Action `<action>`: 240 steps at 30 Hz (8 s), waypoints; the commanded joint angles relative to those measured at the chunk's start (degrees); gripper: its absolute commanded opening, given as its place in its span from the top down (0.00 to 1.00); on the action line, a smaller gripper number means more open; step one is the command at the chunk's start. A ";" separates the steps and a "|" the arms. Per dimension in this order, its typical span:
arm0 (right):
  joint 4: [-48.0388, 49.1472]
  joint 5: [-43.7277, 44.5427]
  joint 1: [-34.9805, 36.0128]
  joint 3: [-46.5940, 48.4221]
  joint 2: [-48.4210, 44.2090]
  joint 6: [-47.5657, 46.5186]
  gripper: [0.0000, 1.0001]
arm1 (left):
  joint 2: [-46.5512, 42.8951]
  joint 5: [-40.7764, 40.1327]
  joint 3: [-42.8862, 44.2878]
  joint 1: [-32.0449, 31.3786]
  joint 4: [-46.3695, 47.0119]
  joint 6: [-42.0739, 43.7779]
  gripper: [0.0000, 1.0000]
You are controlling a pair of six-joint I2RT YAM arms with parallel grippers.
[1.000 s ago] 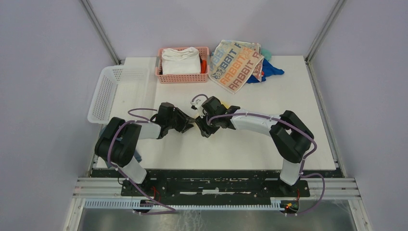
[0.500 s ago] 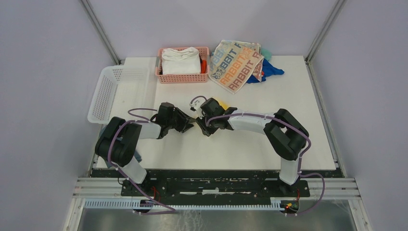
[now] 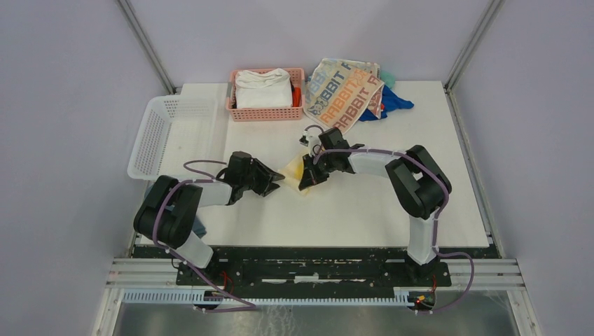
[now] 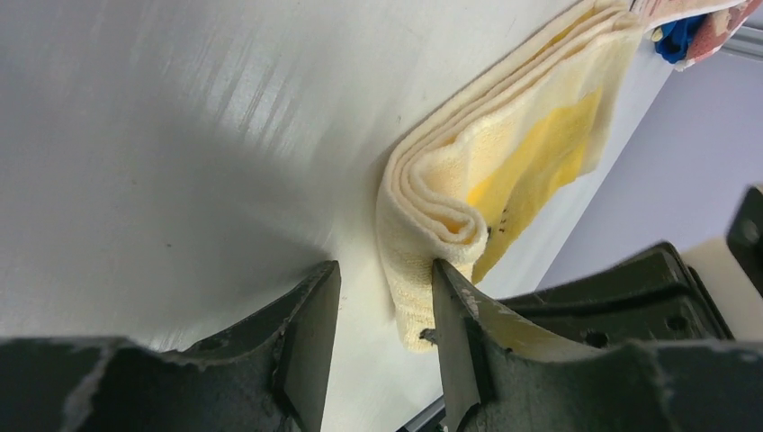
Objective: Roll the towels
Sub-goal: Roll the towel at the center of the board.
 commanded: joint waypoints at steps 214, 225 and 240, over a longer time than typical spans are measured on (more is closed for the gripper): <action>-1.91 59.21 32.52 1.59 -0.88 -20.51 0.98 | -1.66 -12.09 18.96 -4.55 -36.00 13.41 0.81; -6.71 8.10 17.01 3.44 -5.33 -10.67 0.99 | -18.52 -14.84 8.01 -1.27 -26.68 10.01 0.50; 17.66 -17.55 1.49 -5.86 4.16 15.12 0.99 | -25.42 -6.34 -4.54 -0.05 -15.81 7.84 0.46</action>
